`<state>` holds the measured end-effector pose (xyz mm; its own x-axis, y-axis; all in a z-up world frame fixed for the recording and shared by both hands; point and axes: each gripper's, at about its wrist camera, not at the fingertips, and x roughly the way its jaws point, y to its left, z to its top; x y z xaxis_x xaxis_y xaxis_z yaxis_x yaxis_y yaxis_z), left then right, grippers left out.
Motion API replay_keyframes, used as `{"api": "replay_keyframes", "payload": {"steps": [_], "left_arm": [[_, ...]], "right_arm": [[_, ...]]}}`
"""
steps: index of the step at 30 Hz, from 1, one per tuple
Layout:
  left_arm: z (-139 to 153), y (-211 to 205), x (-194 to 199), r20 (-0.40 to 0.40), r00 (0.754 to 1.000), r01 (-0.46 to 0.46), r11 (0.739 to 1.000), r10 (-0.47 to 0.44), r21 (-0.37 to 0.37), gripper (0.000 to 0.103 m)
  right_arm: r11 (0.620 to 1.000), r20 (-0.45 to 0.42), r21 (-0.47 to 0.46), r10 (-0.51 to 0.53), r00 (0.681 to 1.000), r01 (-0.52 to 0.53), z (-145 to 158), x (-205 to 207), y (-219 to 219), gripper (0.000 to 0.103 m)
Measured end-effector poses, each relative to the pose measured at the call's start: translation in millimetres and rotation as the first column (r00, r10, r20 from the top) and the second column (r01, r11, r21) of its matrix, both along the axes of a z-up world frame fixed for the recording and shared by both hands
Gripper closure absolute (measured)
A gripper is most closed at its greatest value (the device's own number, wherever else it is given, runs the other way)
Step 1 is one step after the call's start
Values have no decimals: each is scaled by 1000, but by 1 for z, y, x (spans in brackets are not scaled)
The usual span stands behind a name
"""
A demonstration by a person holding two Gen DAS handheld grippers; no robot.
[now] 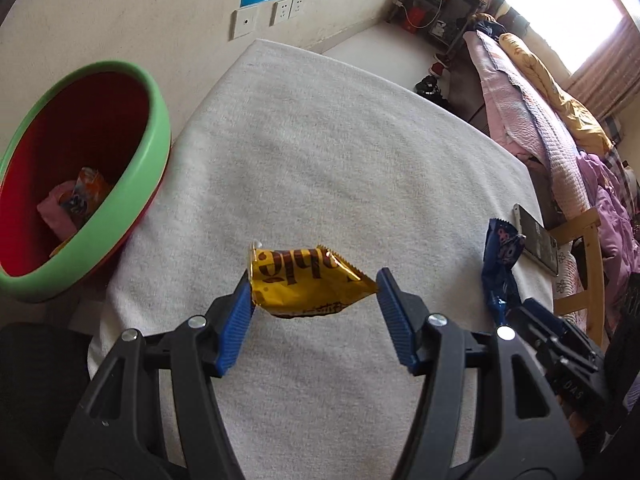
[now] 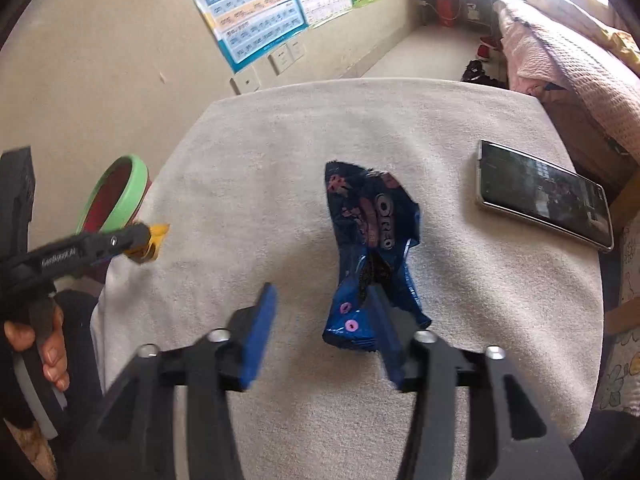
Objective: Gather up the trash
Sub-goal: 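Grasp the small yellow wrapper with the left tool and lift both wrappers, then carry the yellow wrapper and blue Oreo wrapper over the red bin with both tools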
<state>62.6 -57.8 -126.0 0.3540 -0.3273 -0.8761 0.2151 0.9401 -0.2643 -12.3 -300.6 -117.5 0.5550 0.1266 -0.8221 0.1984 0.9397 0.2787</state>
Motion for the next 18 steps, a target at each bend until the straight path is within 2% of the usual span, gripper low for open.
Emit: {"api": "replay_keyframes", "payload": {"steps": [2,4,8,11,13,18], "left_arm": [[0,4,-2,3,1000,-5,1000,5,1,45],[1,8,-1,5,1000,-12,1000,12,-7,45],[4,7,-2,14,1000,-10,1000,10,-18,45],[4,7,-5,16,1000,-4,1000,5,-19,45],[4,8,-5,17,1000,-5,1000,5,-18,45],[9,16,-6,28,999,-19,1000,20,-23,45]], "right_arm": [[999,11,-22,-38,999,38,4,0,-4,41],[996,-26,-62,-70,997,68,0,5,-10,37],[996,-134,1,-91,987,92,-24,12,-24,36],[997,-155,-35,-70,985,66,-31,15,-19,36],[997,-155,-65,-48,987,38,-29,16,-15,50],[999,-129,-31,-15,992,11,-21,19,-10,62]]}}
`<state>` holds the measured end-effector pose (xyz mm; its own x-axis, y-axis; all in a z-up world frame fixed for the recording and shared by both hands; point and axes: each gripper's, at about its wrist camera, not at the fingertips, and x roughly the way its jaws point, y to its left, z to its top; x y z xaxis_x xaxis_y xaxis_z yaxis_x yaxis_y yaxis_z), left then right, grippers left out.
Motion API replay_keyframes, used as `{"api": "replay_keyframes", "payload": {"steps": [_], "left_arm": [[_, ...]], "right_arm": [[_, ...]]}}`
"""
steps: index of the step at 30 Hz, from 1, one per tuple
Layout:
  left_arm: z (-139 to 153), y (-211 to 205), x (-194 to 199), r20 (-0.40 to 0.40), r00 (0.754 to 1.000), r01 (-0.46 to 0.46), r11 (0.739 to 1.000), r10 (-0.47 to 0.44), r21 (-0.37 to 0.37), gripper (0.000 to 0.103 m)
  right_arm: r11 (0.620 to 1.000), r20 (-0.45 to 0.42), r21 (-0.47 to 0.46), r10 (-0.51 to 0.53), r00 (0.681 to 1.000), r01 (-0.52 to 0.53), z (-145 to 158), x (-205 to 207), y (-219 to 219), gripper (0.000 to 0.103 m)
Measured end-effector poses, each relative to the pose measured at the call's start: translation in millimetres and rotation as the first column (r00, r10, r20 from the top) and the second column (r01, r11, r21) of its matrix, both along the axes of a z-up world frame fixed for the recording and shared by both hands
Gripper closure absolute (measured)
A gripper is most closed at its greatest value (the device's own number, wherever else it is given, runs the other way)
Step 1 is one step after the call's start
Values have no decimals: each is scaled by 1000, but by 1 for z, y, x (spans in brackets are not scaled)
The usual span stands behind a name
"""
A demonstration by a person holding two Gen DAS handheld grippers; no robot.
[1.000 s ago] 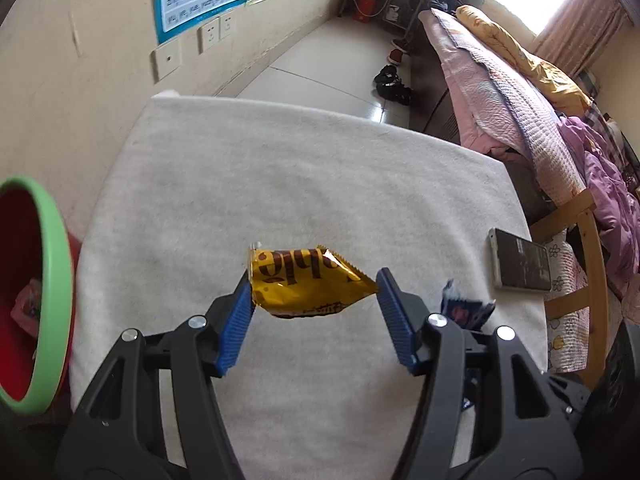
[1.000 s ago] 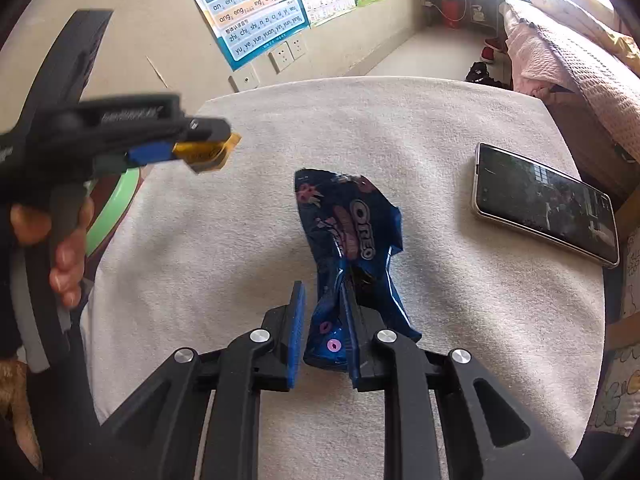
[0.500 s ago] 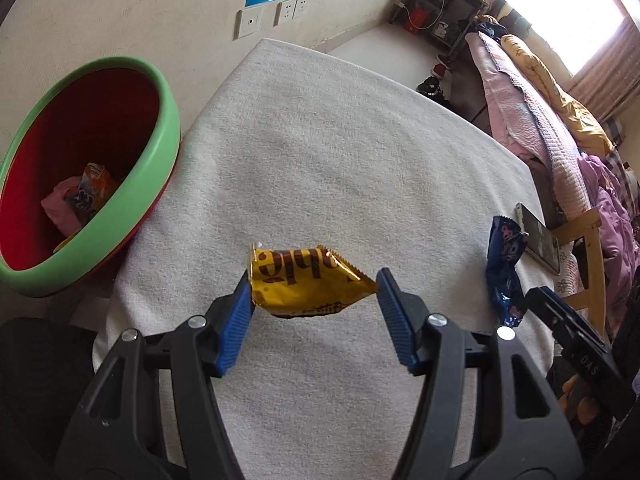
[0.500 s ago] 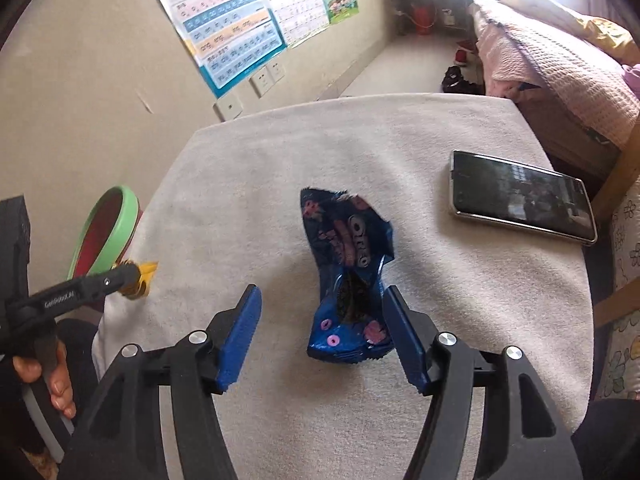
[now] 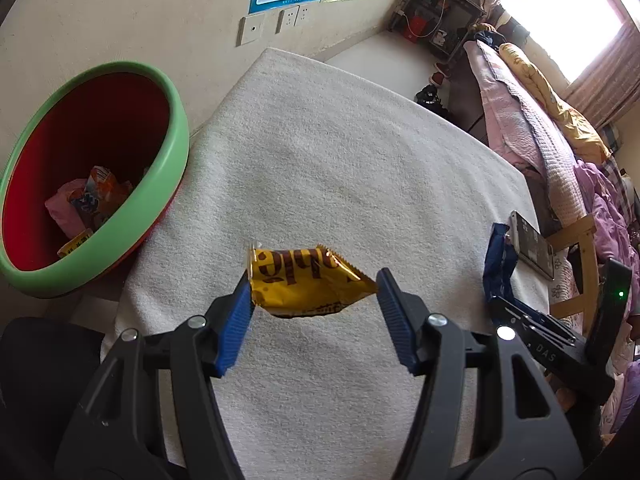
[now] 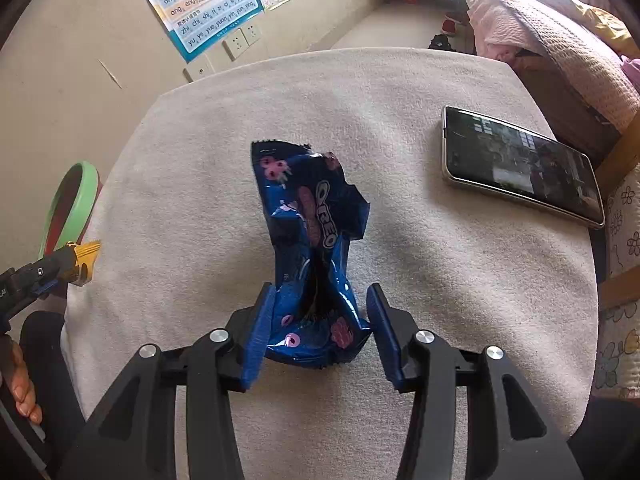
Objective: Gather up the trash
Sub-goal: 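Carry the yellow wrapper and blue Oreo wrapper over the red bin with both tools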
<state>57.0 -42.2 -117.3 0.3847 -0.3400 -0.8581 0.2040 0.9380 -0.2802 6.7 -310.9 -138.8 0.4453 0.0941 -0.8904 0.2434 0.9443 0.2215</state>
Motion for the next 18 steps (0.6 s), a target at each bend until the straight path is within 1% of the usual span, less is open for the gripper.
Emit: {"api": "replay_keyframes", "payload": {"steps": [8,13,18], "left_arm": [[15,22,5,38,998,-49,999,49,-5,45],[21,39,7,60,995,-84,996,84,-5,45],[25,56,7,72,991,-115,993,115,0,45]], "right_arm": [[994,82,28,106,991,-108,33,9,33,62],[980,118,33,191,975,-196,51,20,65,62],[961,126,22,269,955,-274,63,31,96,62]]}}
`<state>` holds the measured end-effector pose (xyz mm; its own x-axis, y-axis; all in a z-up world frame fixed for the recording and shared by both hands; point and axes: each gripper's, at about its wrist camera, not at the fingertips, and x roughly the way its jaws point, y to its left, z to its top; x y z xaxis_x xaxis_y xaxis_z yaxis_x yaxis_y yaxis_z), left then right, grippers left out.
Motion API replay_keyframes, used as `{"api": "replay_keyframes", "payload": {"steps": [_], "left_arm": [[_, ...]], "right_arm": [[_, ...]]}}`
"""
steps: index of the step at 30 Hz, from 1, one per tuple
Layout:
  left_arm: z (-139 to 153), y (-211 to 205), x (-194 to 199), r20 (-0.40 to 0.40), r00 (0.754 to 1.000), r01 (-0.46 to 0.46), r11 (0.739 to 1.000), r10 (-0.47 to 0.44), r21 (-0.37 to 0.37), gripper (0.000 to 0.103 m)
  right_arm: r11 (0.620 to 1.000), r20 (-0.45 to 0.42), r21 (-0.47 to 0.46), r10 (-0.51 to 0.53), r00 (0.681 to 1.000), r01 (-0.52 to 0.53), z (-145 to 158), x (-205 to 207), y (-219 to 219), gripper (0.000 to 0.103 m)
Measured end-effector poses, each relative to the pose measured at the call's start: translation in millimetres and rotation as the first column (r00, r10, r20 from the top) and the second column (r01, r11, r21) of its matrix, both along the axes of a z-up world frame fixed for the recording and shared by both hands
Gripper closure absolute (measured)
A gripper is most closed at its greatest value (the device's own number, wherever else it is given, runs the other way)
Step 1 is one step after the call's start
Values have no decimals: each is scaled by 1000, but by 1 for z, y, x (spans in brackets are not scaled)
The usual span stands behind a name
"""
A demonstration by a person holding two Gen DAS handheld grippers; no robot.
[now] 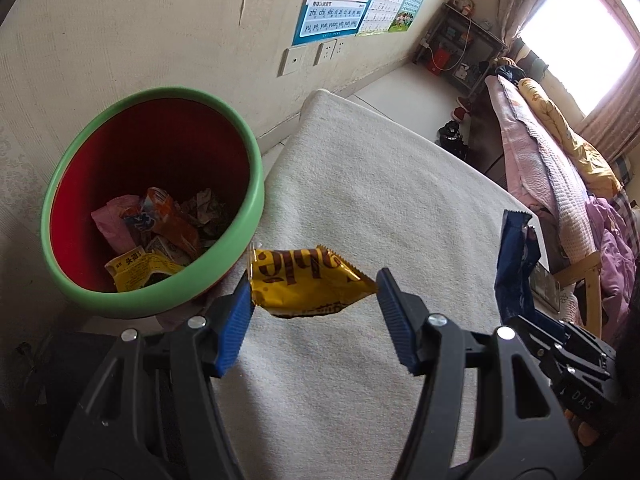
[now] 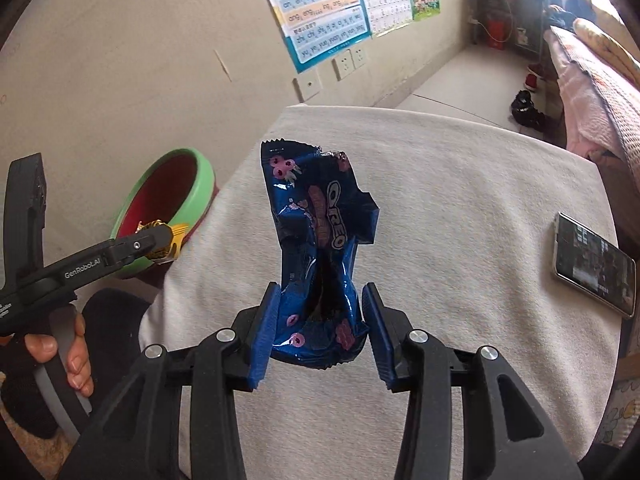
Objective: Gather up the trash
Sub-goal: 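Carry the yellow wrapper and blue Oreo wrapper over the red bin with both tools, then open both tools to drop the wrappers into the bin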
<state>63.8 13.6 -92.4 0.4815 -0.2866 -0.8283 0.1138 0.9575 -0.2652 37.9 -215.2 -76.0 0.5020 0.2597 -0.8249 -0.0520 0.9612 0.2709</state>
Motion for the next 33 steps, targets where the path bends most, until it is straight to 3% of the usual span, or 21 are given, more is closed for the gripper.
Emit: {"api": "replay_keyframes", "payload": {"steps": [20,33], "left_arm": [[3,74,8,23,990,-140,989,139,46,45],[0,114,46,21,975,-224,973,223,58,45]], "right_arm": [[977,-7,-28,212,977,-212,6,30,89,62],[939,63,-61,343,937,-340,22,86,159,61]]}}
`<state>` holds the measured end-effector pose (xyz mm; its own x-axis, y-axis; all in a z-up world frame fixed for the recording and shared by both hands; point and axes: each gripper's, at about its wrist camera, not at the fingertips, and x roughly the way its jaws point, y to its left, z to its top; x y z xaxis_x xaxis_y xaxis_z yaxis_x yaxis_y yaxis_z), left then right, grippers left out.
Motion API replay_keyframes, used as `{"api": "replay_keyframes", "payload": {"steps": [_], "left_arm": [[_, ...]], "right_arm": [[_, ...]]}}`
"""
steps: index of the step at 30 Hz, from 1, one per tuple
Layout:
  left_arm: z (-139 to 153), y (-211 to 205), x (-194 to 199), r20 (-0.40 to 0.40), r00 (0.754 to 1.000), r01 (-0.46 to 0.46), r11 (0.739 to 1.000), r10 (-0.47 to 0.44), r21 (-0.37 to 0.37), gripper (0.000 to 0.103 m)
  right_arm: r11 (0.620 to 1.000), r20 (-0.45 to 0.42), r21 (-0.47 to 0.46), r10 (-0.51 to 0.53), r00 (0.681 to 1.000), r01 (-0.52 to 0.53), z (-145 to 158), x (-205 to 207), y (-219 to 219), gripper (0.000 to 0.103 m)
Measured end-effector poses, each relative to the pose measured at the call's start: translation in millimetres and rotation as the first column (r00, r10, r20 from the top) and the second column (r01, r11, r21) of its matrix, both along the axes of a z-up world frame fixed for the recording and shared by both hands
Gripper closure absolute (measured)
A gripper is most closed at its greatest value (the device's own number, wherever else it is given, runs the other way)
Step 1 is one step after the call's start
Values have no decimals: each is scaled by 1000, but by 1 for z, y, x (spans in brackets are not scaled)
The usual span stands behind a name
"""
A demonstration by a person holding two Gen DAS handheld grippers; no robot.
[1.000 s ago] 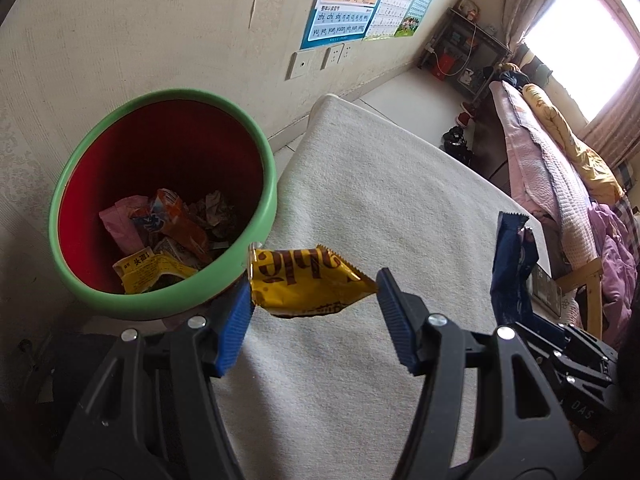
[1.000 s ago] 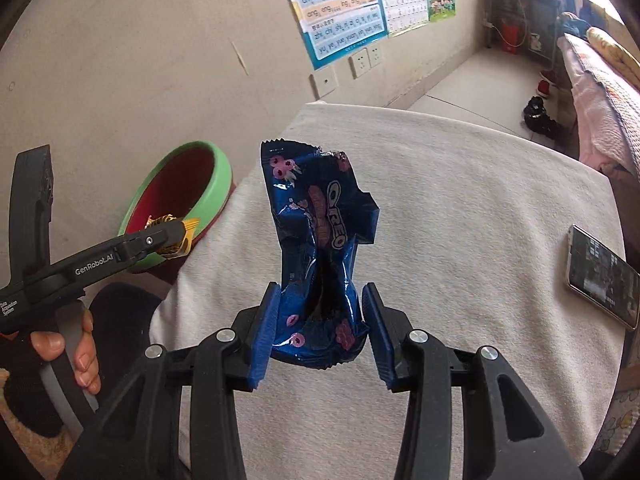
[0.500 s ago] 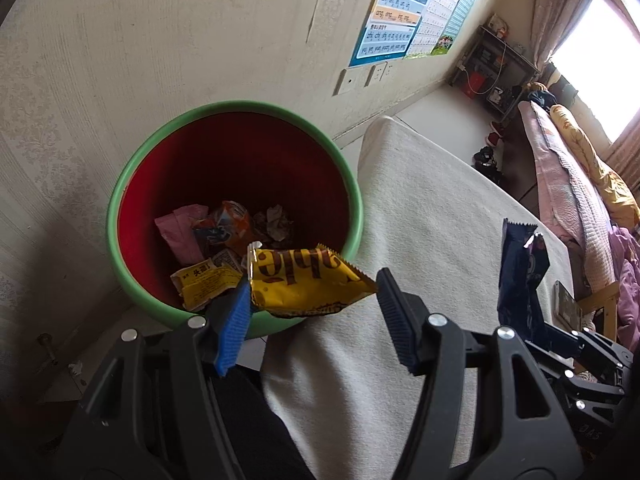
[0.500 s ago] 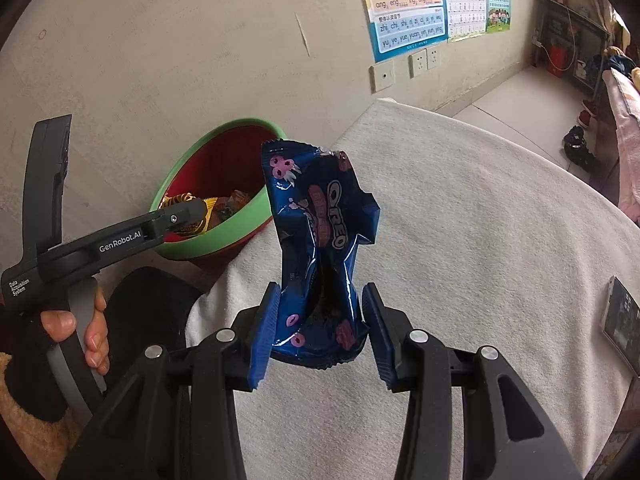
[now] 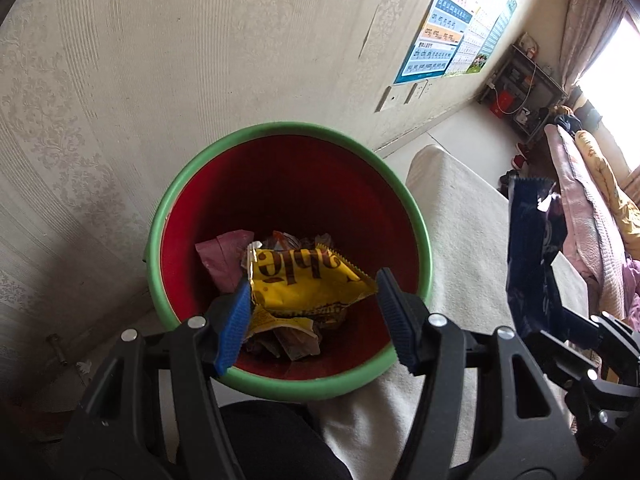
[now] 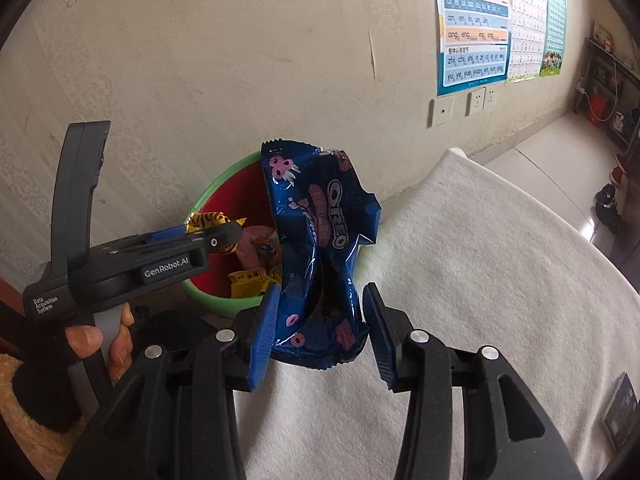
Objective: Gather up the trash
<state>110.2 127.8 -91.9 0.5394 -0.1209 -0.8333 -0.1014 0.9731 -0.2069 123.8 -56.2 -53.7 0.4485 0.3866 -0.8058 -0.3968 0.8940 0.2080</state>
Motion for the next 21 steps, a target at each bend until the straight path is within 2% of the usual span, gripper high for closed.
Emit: {"api": "replay_keyframes", "payload": {"steps": [3,6,9,11,13,16,21], "left_arm": [[-3,7,9,-3,1000,-16,1000,16,13,45],[-2,12,13,12,999,-49,999,48,19,37],[0,17,11,29,996,-80,997,79,24,33],[3,16,6,50,995,-91,995,89,31,31],[10,8,-2,96,993,-73,996,67,52,26],[28,-17,-17,197,980,-33,994,12,107,11],[59,-55,-39,334,942,-22,995,-13,99,6]], "right_arm": [[1000,18,4,30,999,-30,6,12,16,59],[998,42,9,60,997,-61,11,23,29,49],[999,76,26,36,996,-38,19,22,26,34],[999,81,40,11,997,-14,22,18,15,32],[998,93,61,-26,995,20,26,9,-2,26],[993,132,83,-96,987,85,34,-10,-36,10],[973,216,99,-226,950,208,48,-53,-92,7]]}}
